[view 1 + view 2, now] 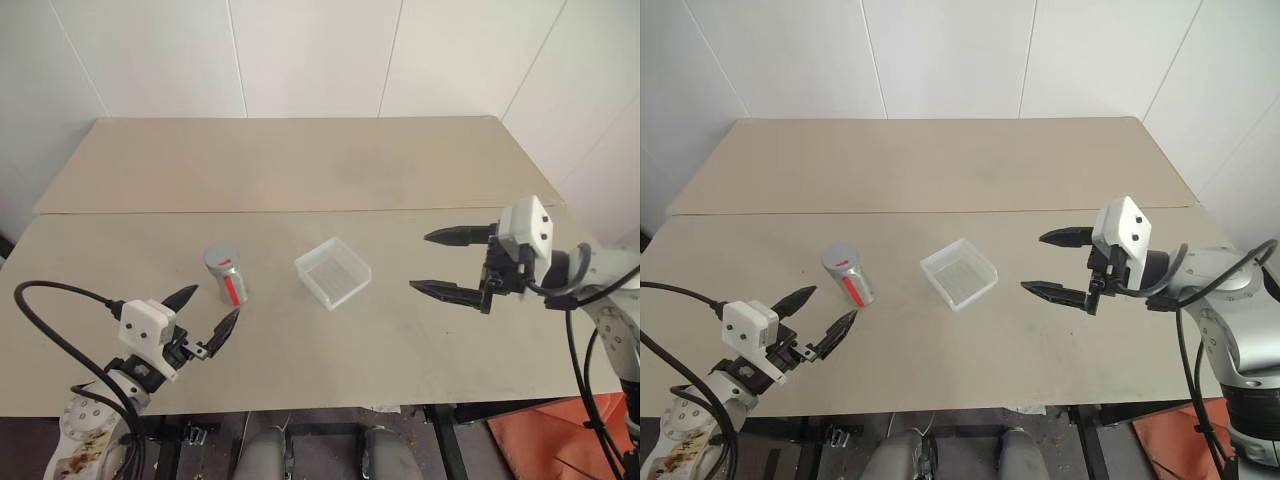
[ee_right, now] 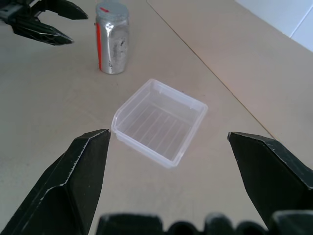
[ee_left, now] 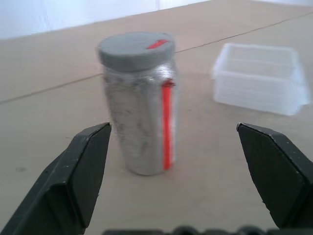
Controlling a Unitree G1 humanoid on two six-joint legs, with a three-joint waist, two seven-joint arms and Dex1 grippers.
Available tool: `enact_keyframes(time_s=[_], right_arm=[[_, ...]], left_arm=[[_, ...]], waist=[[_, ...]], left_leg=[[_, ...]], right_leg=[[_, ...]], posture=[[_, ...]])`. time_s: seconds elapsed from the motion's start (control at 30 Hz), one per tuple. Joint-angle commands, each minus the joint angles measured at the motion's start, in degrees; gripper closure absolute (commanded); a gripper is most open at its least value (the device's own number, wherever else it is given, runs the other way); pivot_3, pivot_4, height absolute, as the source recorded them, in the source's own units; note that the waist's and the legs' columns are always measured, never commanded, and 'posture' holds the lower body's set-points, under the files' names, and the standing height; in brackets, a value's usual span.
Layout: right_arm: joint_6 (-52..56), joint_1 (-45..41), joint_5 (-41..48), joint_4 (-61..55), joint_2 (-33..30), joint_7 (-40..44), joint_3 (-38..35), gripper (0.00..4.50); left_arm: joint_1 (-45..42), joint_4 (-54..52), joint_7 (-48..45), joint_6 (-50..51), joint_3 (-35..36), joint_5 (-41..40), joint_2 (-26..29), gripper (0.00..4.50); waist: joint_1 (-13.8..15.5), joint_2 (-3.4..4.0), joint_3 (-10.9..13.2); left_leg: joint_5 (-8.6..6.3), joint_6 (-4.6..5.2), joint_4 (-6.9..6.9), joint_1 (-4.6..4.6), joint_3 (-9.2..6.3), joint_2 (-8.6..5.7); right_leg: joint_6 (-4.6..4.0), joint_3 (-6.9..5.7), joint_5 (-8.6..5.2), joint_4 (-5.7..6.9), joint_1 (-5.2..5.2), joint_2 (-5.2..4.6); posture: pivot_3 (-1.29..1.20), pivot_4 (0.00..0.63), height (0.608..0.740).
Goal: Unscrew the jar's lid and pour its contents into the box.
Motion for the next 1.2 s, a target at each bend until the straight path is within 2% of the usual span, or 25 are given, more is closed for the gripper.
enact_keyframes(time_s=[0.03,0.23,0.4,0.93,1.2], right_arm=[[-2.66,-2.15,-0.26,-0.34,0.41,0.49,-0.7,0.0],[-3.17,-1.93,0.39,-2.14,0.53,0.55,-1.02,0.0],[-3.39,-1.52,0.62,-3.2,0.33,1.01,-1.49,0.0],[-2.86,0.53,1.47,-6.1,-0.19,0.78,-3.13,0.0],[-2.69,1.72,1.84,-7.23,-0.29,0.4,-4.07,0.0]], left_arm=[[-0.45,-1.75,7.22,-3.61,-4.96,5.75,-5.27,0.03],[-1.36,-2.48,17.39,-3.21,-9.86,12.18,-13.38,0.03],[-2.47,-1.74,24.23,-3.43,-11.94,17.41,-17.34,0.03],[-10.19,5.03,34.27,-1.51,-16.14,25.63,-22.04,0.03],[-13.22,8.45,35.57,-1.77,-16.77,26.43,-22.68,0.03]], waist=[[0.01,-0.02,0.01],[0.13,-0.02,0.01],[0.06,-0.03,0.01],[0.09,-0.05,0.02],[0.1,-0.05,0.03]], left_leg=[[-0.01,0.03,0.01,-0.01,0.0,-0.06],[-0.02,0.04,0.04,-0.02,-0.07,-0.1],[-0.02,0.04,0.04,-0.03,-0.08,-0.11],[-0.01,0.05,0.08,-0.06,-0.12,-0.18],[-0.01,0.05,0.07,-0.09,-0.14,-0.18]], right_leg=[[0.04,0.02,0.02,0.0,0.0,-0.05],[0.06,-0.01,0.03,0.02,0.02,-0.06],[0.08,-0.02,0.03,0.02,0.01,-0.04],[0.1,-0.05,0.05,0.02,0.02,-0.05],[0.12,-0.05,0.05,0.02,0.01,-0.05]], posture=[[0.0,0.15,0.74],[0.0,0.15,0.74],[0.0,0.15,0.74],[0.0,0.15,0.74],[0.0,0.15,0.74]])
